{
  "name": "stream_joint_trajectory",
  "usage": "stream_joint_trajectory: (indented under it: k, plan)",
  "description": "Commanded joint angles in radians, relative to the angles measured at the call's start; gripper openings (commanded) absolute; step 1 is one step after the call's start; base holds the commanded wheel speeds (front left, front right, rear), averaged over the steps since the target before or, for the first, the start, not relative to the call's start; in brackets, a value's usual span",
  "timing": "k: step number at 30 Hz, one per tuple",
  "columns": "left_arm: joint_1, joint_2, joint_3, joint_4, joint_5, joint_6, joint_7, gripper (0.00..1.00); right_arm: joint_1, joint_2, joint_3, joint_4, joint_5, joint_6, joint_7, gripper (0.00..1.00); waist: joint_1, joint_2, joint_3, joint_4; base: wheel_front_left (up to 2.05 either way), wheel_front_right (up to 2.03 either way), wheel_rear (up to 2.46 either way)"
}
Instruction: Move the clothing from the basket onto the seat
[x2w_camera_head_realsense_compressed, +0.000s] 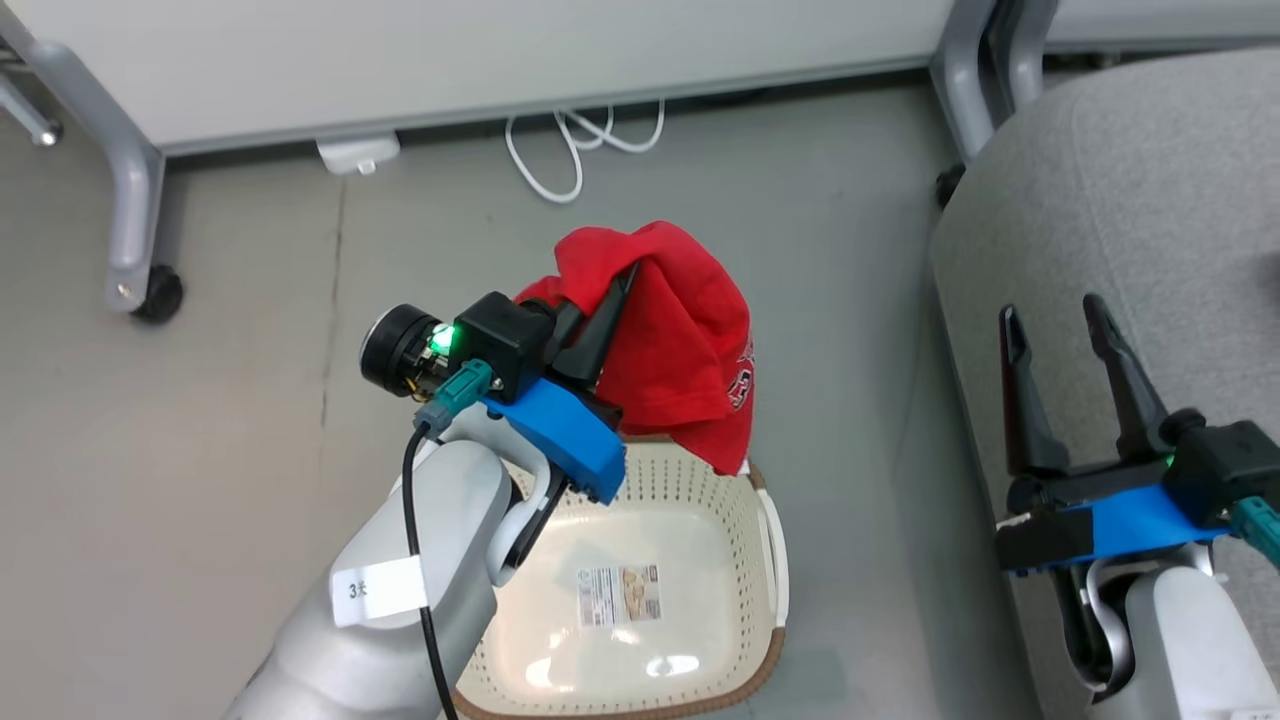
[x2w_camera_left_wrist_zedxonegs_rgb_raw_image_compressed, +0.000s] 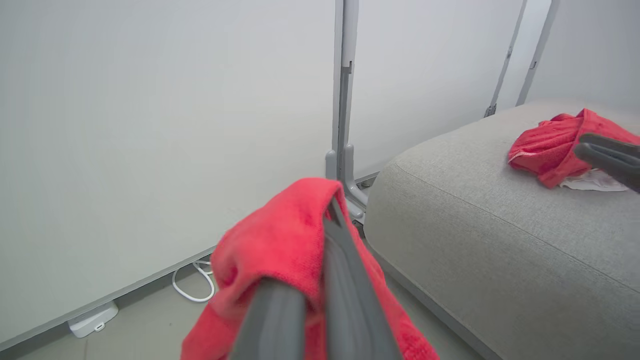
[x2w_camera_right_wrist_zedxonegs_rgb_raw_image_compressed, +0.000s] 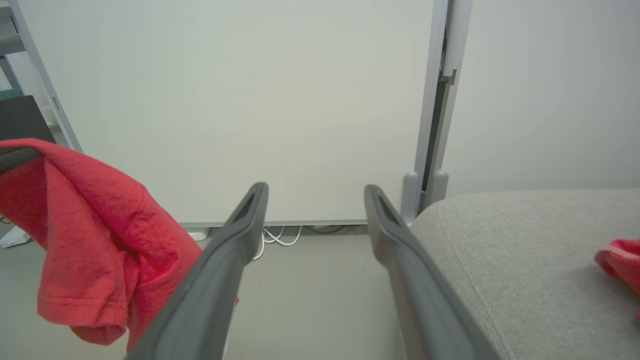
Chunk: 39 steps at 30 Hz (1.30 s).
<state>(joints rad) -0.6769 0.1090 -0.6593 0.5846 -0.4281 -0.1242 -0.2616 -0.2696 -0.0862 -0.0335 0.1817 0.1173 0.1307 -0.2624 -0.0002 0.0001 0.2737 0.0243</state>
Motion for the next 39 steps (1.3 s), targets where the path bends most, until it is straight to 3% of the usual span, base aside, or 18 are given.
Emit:
stream_joint_trajectory:
  k: [1,22,32,39]
  plan:
    - [0.001,-0.003,0.004,-0.005,0.004,-0.006,-0.005,0.0,0.016,0.004,0.001,0.002,0.008,0.0,-0.004,1.0,0.0002,-0.0001,-0.033,0.003,0.0,0.0,0.0]
    - [-0.073,-0.02,-0.038,-0.079,0.009,-0.006,-0.005,0.0,0.133,0.028,-0.01,0.032,0.012,0.0,-0.004,1.0,0.0002,-0.0001,-0.209,0.005,0.0,0.0,0.0]
    - [-0.064,-0.014,-0.055,-0.08,-0.003,-0.006,-0.005,0.0,0.146,0.033,-0.005,0.026,0.009,0.0,-0.004,1.0,0.0002,-0.0001,-0.231,0.014,0.0,0.0,0.0]
    - [-0.066,-0.017,-0.063,-0.084,-0.009,-0.001,-0.005,0.0,0.104,0.014,0.053,0.021,0.001,0.0,-0.004,1.0,0.0002,-0.0001,-0.229,0.02,0.0,0.0,0.0]
